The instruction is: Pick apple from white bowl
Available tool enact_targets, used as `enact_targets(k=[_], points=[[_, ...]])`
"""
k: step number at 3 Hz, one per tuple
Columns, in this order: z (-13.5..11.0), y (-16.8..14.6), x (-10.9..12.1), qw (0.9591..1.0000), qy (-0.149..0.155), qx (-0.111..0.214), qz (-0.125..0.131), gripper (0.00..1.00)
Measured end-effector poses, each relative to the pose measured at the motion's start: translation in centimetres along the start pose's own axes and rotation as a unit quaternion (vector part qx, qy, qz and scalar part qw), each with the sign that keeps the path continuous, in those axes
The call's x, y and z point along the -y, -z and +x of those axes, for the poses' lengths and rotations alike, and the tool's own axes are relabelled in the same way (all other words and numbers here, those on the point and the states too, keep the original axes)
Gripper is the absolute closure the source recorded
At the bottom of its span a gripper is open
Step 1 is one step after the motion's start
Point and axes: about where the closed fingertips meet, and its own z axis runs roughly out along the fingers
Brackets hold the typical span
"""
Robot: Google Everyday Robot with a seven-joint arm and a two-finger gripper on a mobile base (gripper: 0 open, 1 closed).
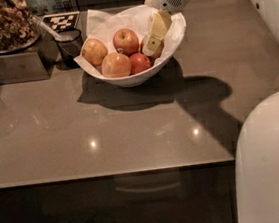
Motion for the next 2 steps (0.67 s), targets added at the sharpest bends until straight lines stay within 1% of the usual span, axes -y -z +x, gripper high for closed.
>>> enact_targets(k=[1, 2], points=[[0.0, -0.1, 0.0, 1.0, 0.0, 0.0, 0.0, 0.0], [0.8, -1.4, 0.5, 0.9999, -0.013, 0.0, -0.005, 0.0]])
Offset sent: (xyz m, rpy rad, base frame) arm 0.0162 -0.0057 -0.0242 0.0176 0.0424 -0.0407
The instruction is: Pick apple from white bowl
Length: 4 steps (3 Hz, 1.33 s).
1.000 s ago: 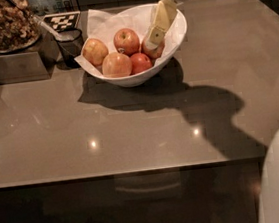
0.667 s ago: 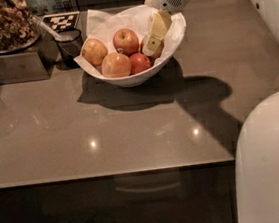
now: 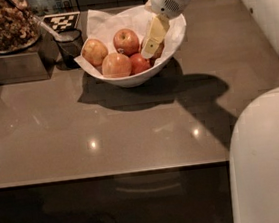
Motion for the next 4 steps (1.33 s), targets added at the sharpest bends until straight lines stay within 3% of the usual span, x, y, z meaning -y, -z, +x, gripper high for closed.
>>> enact_targets(k=[1, 2, 3, 4], points=[[1.4, -2.0, 0.8, 0.9999, -0.009, -0.005, -0.008, 0.0], [1.6, -2.5, 0.9, 0.9999, -0.011, -0.006, -0.01, 0.14], [1.7, -2.5, 0.9, 0.9999, -0.011, -0.006, -0.01, 0.37], [2.2, -3.1, 0.9, 0.9997, -0.017, -0.008, -0.016, 0.35]])
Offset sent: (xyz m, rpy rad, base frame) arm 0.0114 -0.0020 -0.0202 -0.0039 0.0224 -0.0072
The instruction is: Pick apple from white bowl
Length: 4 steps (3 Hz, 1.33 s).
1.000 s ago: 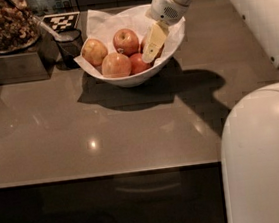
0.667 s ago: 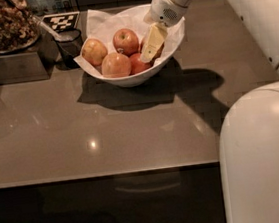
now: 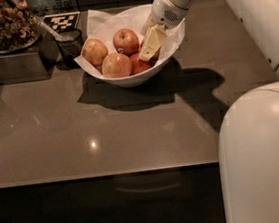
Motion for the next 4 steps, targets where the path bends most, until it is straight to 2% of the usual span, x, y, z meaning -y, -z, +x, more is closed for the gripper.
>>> enact_targets(k=[1, 2, 3, 4], points=[[0.4, -0.2, 0.0, 1.0, -0.002, -0.001, -0.003, 0.33], [2.2, -1.2, -0.3, 0.9998, -0.006, -0.013, -0.015, 0.24], [3.3, -1.4, -0.5, 0.9995, -0.006, -0.024, -0.019, 0.24], [3.2, -1.4, -0.5, 0.9995, -0.006, -0.024, -0.019, 0.24]])
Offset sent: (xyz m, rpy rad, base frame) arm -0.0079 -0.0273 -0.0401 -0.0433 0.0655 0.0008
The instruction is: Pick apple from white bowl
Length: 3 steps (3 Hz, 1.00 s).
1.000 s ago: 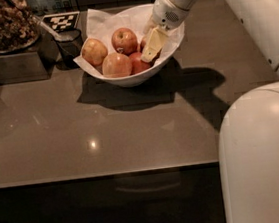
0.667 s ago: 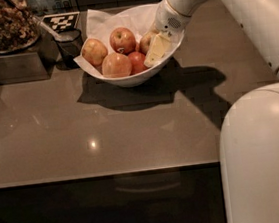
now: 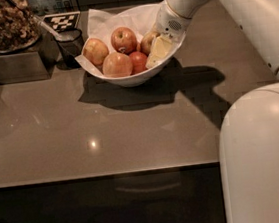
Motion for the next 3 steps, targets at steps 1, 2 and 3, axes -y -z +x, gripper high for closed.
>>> enact_targets(k=[1, 2, 3], points=[[0.43, 0.27, 0.33, 0.9999, 0.011, -0.001, 0.002, 0.43], [0.6, 0.88, 0.54, 0.9998, 0.02, -0.001, 0.008, 0.66], [0.59, 0.92, 0.56, 0.9997, 0.021, -0.001, 0.009, 0.89]])
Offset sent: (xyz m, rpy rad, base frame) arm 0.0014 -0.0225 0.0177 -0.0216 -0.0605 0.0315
